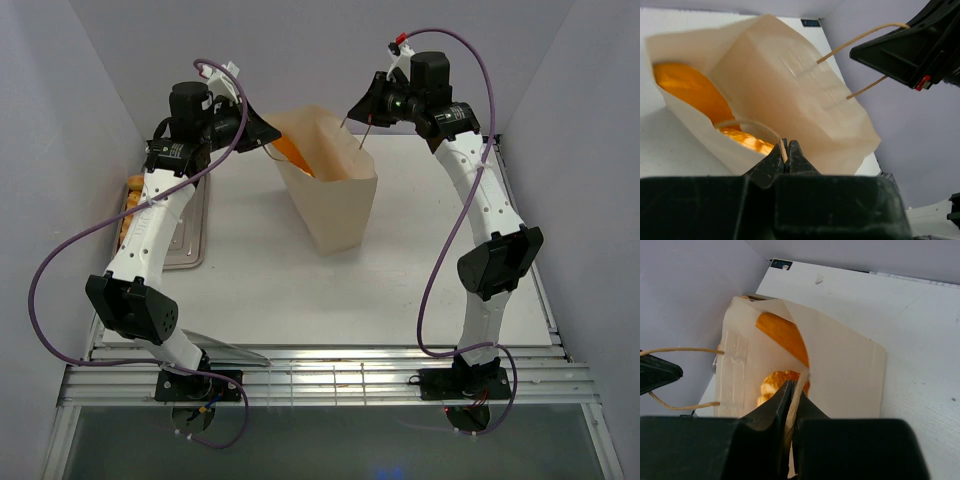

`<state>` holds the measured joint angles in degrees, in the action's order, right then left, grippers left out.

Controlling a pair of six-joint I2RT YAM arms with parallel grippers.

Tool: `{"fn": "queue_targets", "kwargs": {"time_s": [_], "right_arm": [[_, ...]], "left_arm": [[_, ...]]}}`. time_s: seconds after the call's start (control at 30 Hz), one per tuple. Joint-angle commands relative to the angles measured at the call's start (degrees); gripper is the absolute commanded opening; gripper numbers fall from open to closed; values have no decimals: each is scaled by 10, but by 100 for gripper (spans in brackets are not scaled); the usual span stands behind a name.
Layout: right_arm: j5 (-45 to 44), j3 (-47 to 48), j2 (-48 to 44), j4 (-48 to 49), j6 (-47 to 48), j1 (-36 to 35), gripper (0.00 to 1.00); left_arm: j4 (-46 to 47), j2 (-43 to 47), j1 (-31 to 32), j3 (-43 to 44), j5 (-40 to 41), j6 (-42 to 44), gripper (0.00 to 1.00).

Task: Place the fake bread into the paper bag
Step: Adjust the paper bag at the center of the board.

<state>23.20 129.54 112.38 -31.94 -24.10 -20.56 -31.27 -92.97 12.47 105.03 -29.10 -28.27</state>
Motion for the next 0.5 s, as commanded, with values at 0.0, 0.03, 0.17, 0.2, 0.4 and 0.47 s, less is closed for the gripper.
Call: {"fn": "queue_targets", "kwargs": {"time_s": [0.0, 0.03, 0.17, 0.2, 0.4, 0.47], "right_arm": [[-59, -22, -1, 26, -9, -14, 8], [-71, -11, 6, 13, -3, -18, 8], [-122, 22, 16, 2, 4, -41, 8], [-121, 21, 14, 11, -14, -44, 8], [-127, 11, 3, 64, -79, -74, 8], [-128, -2, -7, 84, -107, -84, 8]], "left_arm": [[11, 23, -5, -67, -30, 3, 0], [36, 23, -4, -73, -46, 1, 0], [109, -3, -3, -24, -133, -41, 0], [131, -15, 2, -13, -152, -58, 0], [204, -66, 26, 68, -194, -142, 0], [208, -53, 31, 44, -187, -139, 0]]}}
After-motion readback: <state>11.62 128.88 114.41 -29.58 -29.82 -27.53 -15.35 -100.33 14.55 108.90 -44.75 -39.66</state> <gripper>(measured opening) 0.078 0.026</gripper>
